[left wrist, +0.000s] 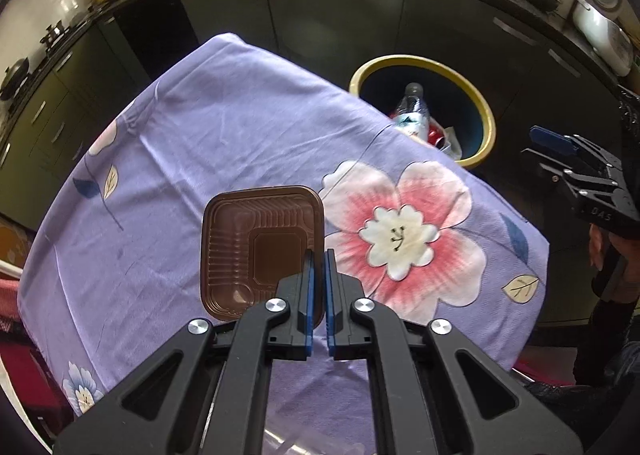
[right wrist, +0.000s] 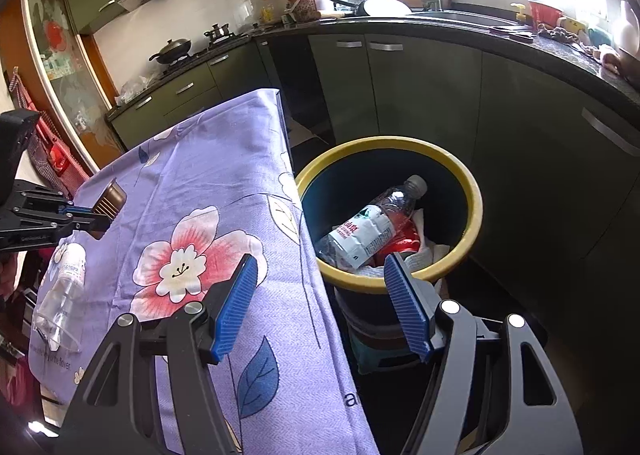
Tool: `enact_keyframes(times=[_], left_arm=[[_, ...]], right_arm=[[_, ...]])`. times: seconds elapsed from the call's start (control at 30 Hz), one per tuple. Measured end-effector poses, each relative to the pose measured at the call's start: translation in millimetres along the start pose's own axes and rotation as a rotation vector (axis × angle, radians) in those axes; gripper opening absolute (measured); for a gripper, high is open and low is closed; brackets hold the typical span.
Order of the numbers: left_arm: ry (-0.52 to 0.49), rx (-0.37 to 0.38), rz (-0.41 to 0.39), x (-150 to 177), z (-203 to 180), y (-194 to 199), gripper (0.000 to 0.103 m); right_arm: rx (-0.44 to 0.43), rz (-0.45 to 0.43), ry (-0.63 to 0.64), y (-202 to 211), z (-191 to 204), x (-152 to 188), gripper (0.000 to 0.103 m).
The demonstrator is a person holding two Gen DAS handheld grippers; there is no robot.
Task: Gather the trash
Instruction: 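Lift the brown tray, carry it over the bin, open the left gripper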
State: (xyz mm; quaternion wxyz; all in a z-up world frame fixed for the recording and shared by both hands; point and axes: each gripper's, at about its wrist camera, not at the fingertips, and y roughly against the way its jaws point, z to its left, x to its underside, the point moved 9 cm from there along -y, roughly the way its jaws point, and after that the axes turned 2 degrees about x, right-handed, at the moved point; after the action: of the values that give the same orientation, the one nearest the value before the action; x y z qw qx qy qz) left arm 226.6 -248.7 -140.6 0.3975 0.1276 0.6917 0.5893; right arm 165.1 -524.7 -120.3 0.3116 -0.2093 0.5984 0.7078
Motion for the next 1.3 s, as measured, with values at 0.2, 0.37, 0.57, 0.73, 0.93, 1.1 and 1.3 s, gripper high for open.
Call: enact_keyframes(times=[0.2, 0.37, 0.57, 0.73, 0.93, 1.1, 1.3], left_arm=[[-0.111, 0.076, -0.008, -49, -57, -7, 0.005], [-0.208, 0.118, 0.002, -102, -105, -41, 0.005], [-0.201, 0.160, 0.073, -150, -129, -112, 0.005], [-0.155, 0.127, 0.089, -176, -122, -157, 0.012], [-0.162, 0.133, 0.036, -174, -117, -137, 0.048], [-0.166, 0.141, -0.076, -152, -112, -67, 0.057], [-0.065, 0.159, -0.206, -99, -86, 17, 0.083]], right_arm=[[0.057, -0.025, -0.045, 11, -29, -2, 0.066], [0.076, -0.034, -0.091, 18, -52, 1, 0.066], [0.084, -0.034, -0.159, 17, -79, 7, 0.066], [0.089, -0.034, -0.197, 15, -93, 10, 0.071], [0.081, -0.030, -0.197, 13, -95, 11, 0.071], [0.069, -0.023, -0.171, 10, -84, 9, 0.071], [0.044, -0.004, -0.104, 4, -55, 9, 0.071]])
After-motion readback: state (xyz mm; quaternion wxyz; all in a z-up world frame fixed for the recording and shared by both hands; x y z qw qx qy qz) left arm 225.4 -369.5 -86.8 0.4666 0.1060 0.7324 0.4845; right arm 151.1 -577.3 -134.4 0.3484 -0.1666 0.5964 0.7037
